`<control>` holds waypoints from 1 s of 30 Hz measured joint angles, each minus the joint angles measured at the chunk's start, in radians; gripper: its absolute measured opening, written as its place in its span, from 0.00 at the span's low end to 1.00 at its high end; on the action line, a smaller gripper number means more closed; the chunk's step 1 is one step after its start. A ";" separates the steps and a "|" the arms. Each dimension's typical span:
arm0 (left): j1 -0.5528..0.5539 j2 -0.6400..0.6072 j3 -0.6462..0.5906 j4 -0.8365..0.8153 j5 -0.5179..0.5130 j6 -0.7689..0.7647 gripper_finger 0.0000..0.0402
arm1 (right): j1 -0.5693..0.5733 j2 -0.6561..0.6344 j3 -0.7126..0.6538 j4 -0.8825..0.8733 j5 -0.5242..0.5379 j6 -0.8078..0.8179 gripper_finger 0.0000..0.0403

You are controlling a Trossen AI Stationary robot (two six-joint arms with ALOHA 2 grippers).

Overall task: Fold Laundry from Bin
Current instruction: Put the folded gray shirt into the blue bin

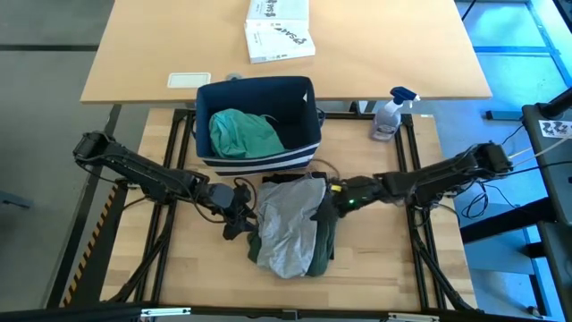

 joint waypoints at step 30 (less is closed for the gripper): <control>0.000 0.000 0.001 0.002 -0.021 0.013 0.63 | 0.084 0.067 -0.001 -0.057 0.020 0.145 0.65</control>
